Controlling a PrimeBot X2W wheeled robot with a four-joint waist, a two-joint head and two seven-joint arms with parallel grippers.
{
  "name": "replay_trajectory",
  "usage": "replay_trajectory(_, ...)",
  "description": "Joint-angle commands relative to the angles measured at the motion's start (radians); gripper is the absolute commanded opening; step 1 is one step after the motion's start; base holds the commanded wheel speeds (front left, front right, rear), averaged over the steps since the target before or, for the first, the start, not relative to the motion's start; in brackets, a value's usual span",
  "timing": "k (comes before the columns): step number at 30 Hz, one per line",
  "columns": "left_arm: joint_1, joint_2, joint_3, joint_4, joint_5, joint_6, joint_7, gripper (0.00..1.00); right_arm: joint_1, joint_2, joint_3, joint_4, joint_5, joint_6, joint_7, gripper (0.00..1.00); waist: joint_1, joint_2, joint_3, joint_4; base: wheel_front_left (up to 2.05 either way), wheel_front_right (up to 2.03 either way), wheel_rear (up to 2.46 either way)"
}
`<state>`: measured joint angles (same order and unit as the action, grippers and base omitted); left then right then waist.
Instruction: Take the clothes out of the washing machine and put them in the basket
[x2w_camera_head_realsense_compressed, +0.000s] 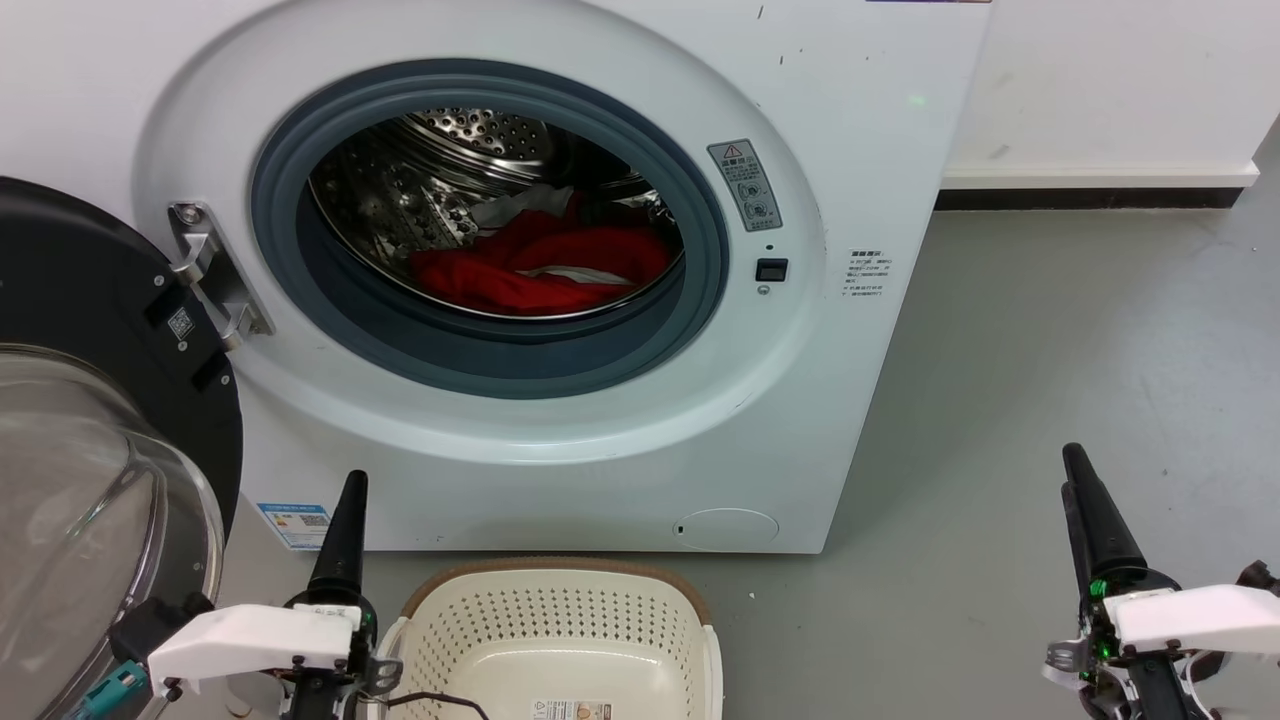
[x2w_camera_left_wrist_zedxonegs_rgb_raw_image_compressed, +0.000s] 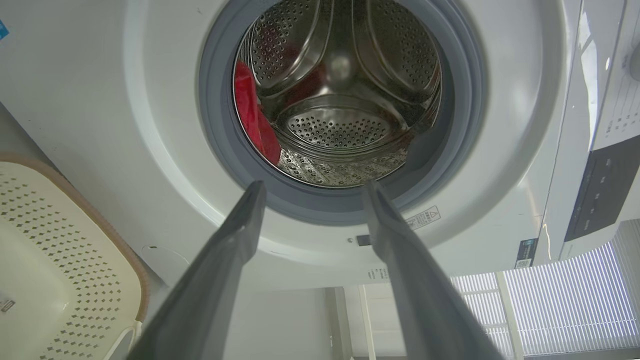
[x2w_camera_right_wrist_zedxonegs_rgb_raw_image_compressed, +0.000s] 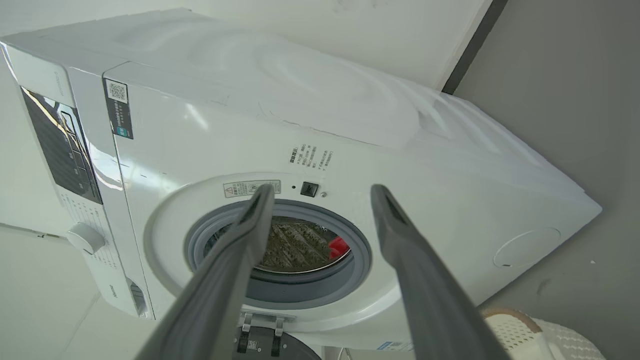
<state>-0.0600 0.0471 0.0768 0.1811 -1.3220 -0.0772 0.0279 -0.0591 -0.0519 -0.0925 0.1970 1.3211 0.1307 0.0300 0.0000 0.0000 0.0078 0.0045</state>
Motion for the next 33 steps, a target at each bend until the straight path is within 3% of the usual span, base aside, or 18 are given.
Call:
replay_trajectory(1, -0.005, 0.002, -0.006, -0.028, 0.04, 0.008, -0.011, 1.0, -0.004, 0.0, 0.006, -0.03, -0.042, 0.0, -0.011, 1.0, 0.0, 0.0, 0.0, 0.0, 0.0, 0.0, 0.0)
replay_trajectory(18, 0.026, 0.002, -0.071, -0.09, 0.387, 0.084, -0.078, 1.0, 0.031, 0.001, 0.072, -0.136, -0.471, 0.0, -0.078, 1.0, 0.0, 0.0, -0.001, 0.004, 0.0, 0.0, 0.0)
replay_trajectory(33, 0.049, 0.018, -0.125, -0.116, 0.623, 0.128, -0.127, 1.0, 0.061, 0.001, 0.098, -0.188, -0.712, 0.0, -0.129, 1.0, 0.0, 0.0, -0.002, 0.01, 0.0, 0.0, 0.0)
